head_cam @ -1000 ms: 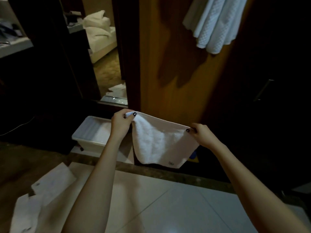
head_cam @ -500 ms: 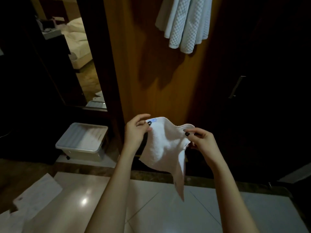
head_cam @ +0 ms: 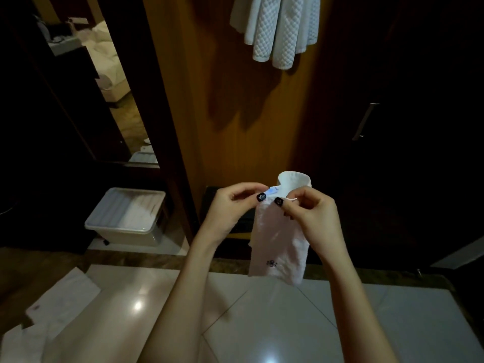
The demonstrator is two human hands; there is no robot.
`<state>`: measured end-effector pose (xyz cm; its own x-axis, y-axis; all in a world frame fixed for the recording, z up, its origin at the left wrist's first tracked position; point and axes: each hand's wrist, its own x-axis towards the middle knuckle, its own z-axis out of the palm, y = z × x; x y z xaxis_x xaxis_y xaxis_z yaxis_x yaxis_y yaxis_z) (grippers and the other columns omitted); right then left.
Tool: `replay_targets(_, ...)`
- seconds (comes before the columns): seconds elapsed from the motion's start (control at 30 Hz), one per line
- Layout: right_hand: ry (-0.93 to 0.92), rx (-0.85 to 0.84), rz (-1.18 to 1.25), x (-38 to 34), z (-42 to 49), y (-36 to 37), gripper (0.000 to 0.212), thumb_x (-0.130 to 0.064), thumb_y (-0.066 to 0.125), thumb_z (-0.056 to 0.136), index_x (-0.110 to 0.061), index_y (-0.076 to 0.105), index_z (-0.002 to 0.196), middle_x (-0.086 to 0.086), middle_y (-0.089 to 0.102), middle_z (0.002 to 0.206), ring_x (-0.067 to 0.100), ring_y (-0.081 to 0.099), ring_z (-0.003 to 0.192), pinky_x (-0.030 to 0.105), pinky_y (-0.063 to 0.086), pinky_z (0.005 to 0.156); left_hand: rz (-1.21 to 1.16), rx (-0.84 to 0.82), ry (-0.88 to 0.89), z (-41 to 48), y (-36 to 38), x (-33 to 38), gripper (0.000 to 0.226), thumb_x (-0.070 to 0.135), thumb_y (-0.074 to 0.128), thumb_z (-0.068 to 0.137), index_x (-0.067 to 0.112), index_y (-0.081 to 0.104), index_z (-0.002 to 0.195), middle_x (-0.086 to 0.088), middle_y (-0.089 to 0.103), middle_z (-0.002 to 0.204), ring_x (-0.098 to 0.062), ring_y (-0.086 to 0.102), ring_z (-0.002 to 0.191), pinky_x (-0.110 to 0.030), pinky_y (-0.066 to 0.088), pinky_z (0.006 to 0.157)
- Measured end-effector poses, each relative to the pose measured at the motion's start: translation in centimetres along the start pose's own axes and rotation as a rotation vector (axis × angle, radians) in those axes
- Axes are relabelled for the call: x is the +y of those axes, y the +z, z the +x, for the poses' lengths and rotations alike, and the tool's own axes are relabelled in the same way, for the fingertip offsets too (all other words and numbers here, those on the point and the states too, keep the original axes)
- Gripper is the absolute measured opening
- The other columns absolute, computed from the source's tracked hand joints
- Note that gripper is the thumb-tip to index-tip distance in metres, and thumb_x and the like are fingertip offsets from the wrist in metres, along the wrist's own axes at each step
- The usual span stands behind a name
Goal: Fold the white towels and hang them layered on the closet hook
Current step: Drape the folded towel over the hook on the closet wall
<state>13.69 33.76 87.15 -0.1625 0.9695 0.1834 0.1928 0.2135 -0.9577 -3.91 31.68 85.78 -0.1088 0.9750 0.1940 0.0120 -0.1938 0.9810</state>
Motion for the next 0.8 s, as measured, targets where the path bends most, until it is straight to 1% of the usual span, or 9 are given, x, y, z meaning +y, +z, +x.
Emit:
replay_targets(0.1,-0.017,-0.036,-0.002,-0.4,0.3,0.0,0.012,-0.011,0.076,0.082,-0.01,0.067,0.075,0.002,0.066,0.062,0.006,0.064,0.062,0.016,0.051,0.063,-0.006,-0.025,0.028,0.1,0.4,0.3,0.019,0.003,0.069,0.085,0.018,0.073,0.096,0.01,0.075,0.093,-0.005,0.068,0.093,-0.017,0.051,0.079)
replay_targets(0.27,-0.008,0.036,-0.007,-0.5,0.7,-0.2,0.014,-0.011,0.075,0.084,-0.01,0.067,0.073,0.003,0.065,0.059,0.01,0.065,0.059,0.019,0.051,0.062,0.015,-0.021,0.065,0.2,0.8,0.3,0.021,-0.003,0.069,0.084,0.016,0.073,0.09,0.007,0.074,0.087,-0.006,0.068,0.088,-0.018,0.053,0.076)
replay_targets(0.4,0.0,0.027,-0.044,-0.4,0.8,-0.1,0.016,-0.011,0.074,0.084,-0.014,0.067,0.071,0.002,0.065,0.059,0.009,0.064,0.058,0.019,0.05,0.059,0.035,0.043,0.072,0.2,0.8,0.3,0.016,0.0,0.069,0.086,0.015,0.074,0.089,0.007,0.074,0.085,-0.007,0.069,0.086,-0.018,0.052,0.075)
replay_targets(0.5,0.0,0.012,-0.093,-0.5,0.8,0.0,0.018,-0.015,0.075,0.084,-0.018,0.067,0.069,0.001,0.065,0.06,0.008,0.062,0.057,0.019,0.049,0.058,0.06,0.054,0.065,0.2,0.7,0.4,0.012,0.003,0.068,0.087,0.012,0.075,0.09,0.004,0.075,0.087,-0.009,0.069,0.088,-0.02,0.052,0.077)
replay_targets(0.6,0.011,-0.023,-0.235,-0.3,1.2,-0.6,0.017,-0.026,0.076,0.084,-0.021,0.068,0.071,0.002,0.064,0.063,0.007,0.057,0.058,0.02,0.043,0.055,0.101,0.074,0.09,0.2,0.4,0.7,0.012,0.003,0.067,0.088,0.012,0.075,0.09,0.007,0.075,0.087,-0.006,0.069,0.089,-0.016,0.05,0.077)
replay_targets(0.67,0.029,-0.046,-0.366,0.1,1.5,-1.7,0.016,-0.031,0.075,0.084,-0.021,0.069,0.073,0.001,0.063,0.066,0.001,0.051,0.056,0.016,0.036,0.049,0.127,0.091,0.108,0.2,-0.1,1.1,0.015,0.003,0.067,0.089,0.015,0.075,0.089,0.009,0.075,0.088,-0.004,0.068,0.089,-0.014,0.049,0.076)
replay_targets(0.73,0.064,-0.064,-0.441,0.5,1.6,-3.0,0.015,-0.032,0.074,0.084,-0.022,0.068,0.075,-0.003,0.06,0.067,-0.001,0.051,0.056,0.014,0.036,0.048,0.154,0.116,0.127,0.2,-1.1,1.6,0.018,0.005,0.067,0.089,0.021,0.075,0.089,0.013,0.075,0.089,-0.002,0.068,0.09,-0.012,0.048,0.076)
replay_targets(0.77,0.073,-0.068,-0.466,0.8,1.6,-3.6,0.014,-0.031,0.074,0.085,-0.023,0.067,0.076,-0.005,0.059,0.073,0.0,0.053,0.062,0.013,0.036,0.05,0.165,0.134,0.134,0.2,-1.6,1.7,0.019,0.006,0.068,0.089,0.024,0.075,0.088,0.014,0.075,0.09,-0.002,0.068,0.091,-0.011,0.048,0.076)
replay_targets(0.8,0.073,-0.077,-0.483,1.0,1.6,-4.1,0.012,-0.031,0.073,0.085,-0.023,0.068,0.077,-0.005,0.058,0.081,0.002,0.055,0.071,0.015,0.038,0.056,0.173,0.156,0.139,0.1,-2.1,1.8,0.02,0.007,0.068,0.088,0.026,0.075,0.089,0.015,0.074,0.09,-0.001,0.068,0.091,-0.011,0.048,0.077)
